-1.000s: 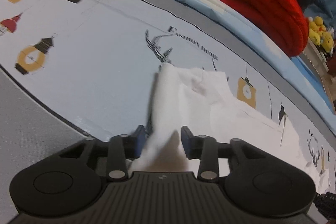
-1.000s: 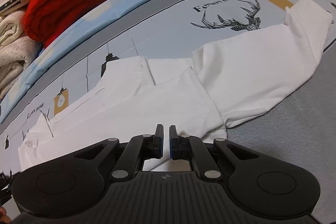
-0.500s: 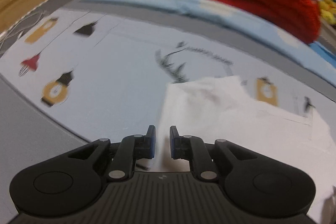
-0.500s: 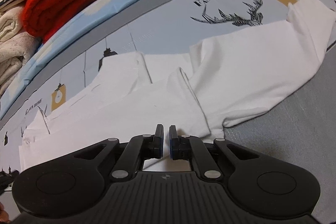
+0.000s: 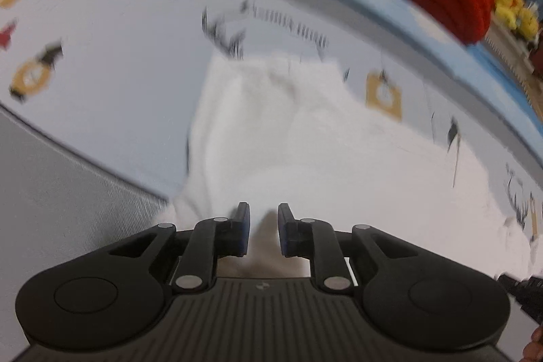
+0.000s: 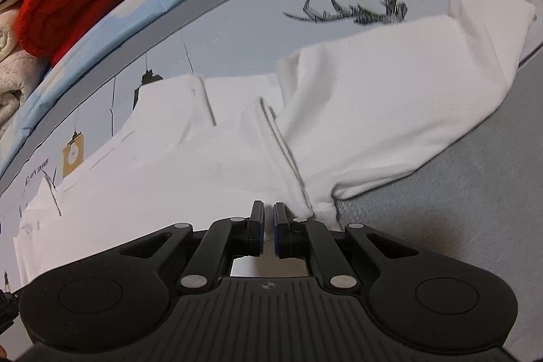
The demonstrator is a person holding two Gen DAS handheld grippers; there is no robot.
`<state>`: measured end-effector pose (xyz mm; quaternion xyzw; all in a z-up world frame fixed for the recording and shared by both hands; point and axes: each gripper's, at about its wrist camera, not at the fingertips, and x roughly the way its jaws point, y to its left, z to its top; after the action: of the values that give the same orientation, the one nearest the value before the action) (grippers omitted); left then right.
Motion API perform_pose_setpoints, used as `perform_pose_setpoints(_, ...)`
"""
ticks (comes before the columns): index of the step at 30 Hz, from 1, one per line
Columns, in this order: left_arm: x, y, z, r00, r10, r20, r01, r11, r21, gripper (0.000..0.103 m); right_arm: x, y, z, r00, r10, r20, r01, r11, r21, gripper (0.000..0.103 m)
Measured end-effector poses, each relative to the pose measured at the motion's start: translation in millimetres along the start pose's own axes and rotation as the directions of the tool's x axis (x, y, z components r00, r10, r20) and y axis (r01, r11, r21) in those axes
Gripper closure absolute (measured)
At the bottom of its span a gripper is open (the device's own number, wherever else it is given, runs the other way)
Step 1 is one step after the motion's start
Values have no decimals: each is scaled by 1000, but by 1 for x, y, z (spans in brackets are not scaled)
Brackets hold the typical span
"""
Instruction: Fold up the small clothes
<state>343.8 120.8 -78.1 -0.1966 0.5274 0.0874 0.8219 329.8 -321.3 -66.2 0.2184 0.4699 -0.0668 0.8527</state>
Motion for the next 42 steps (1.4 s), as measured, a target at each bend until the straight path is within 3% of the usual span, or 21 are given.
perform_pose_setpoints(2, 8, 2, -2, 999, -3, -32, 3, 1000, -16, 83, -9, -7, 5, 1000, -3, 31, 2, 1000, 24, 98)
perform_pose_setpoints(6, -1, -11, -5, 1000, 10, 7, -10, 999, 45, 67, -32, -35, 27, 991, -8, 133, -1, 998, 70, 98)
perform_pose_setpoints(11, -7, -28, -11, 1000, -6, 21, 3, 994, 108, 67, -56, -99, 54, 970, -51, 240, 12, 987, 162, 98)
perform_pose_setpoints(18, -13, -40, -17, 999, -29, 22, 26, 990, 142, 67, -68, -198, 69, 943, -122, 309, 16, 946, 324, 97)
perform_pose_setpoints(21, -11, -43, -17, 999, -35, 17, 32, 989, 147, 67, -67, -238, 71, 928, -162, 334, 17, 917, 398, 82)
perform_pose_setpoints(24, -11, -44, -17, 999, -39, 16, 37, 989, 143, 67, -56, -263, 71, 920, -180, 349, 9, 899, 439, 79)
perform_pose_setpoints(30, -6, -46, -19, 999, -41, 7, 40, 986, 160, 66, -23, -286, 74, 925, -121, 360, -92, 849, 520, 79)
perform_pose_setpoints(34, -4, -43, -18, 999, -36, 5, 35, 988, 154, 66, -3, -289, 75, 924, -116, 363, -113, 826, 552, 80)
perform_pose_setpoints(39, -3, -42, -16, 999, -42, 2, 41, 988, 148, 67, 6, -285, 75, 899, -138, 417, -123, 832, 541, 81)
perform_pose_setpoints(40, -3, -41, -16, 999, -44, 1, 44, 988, 147, 67, 7, -282, 77, 897, -146, 418, -114, 836, 537, 83)
perform_pose_setpoints(41, -4, -40, -16, 999, -47, 1, 46, 988, 144, 67, 7, -280, 78, 895, -158, 417, -100, 841, 532, 95)
perform_pose_setpoints(42, -5, -39, -15, 999, -49, 2, 48, 989, 141, 66, 7, -278, 79, 895, -164, 415, -89, 845, 527, 98)
